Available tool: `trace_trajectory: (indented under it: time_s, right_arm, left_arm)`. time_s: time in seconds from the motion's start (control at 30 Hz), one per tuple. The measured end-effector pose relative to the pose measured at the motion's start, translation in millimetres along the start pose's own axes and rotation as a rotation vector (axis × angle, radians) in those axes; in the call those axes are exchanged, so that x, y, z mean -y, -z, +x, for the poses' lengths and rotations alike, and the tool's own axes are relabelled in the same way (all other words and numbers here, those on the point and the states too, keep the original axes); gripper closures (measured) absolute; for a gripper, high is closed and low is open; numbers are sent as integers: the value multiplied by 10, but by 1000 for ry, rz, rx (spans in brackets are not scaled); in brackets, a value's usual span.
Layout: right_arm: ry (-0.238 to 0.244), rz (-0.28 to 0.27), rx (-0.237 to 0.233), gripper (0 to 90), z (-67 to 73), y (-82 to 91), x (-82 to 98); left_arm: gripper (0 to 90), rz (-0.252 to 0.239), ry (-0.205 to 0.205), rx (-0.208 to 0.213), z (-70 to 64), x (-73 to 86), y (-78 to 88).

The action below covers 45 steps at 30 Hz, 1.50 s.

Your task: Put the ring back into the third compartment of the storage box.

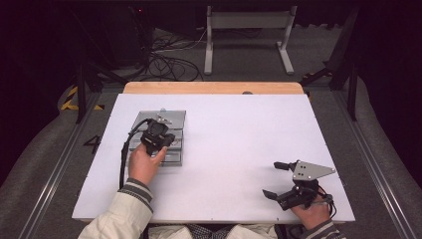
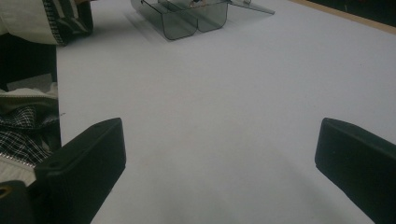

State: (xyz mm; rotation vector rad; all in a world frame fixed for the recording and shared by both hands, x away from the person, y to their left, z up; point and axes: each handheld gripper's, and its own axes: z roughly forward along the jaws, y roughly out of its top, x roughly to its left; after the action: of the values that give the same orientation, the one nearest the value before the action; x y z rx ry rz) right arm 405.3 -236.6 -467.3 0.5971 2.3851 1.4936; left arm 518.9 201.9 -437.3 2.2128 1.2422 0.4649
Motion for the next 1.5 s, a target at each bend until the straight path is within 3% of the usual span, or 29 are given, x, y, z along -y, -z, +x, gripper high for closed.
trace_trajectory:
  time_s: [0.17, 0.5, 0.6, 0.67, 0.9, 0.97, 1.27, 1.5]
  right_arm:
    - [0, -2, 0, 27, 1, 1, 0]
    - [-3, -4, -1, 26, 3, -2, 0]
    - [-1, -5, -2, 26, 6, -4, -2]
    - [-1, -6, -5, 26, 8, -5, -2]
    - [0, -7, -2, 26, 9, 1, -4]
    - [1, -8, -3, 27, 6, 3, -3]
    - [1, -9, -2, 26, 8, 6, -3]
    - [2, -9, -3, 26, 6, 6, -3]
  left_arm:
    - [857, 15, 16, 8, 28, 6, -42]
    - [850, 31, 9, -6, 35, -1, -92]
    - [702, 10, 10, 10, 37, 2, -78]
    - [675, -9, 12, 15, 38, 2, -51]
    - [616, -57, 8, 30, 21, 3, 55]
    - [569, -75, 12, 53, 13, 7, 105]
    - [510, -145, 0, 105, -36, 17, 370]
    - [493, -168, -30, 109, -85, 45, 510]
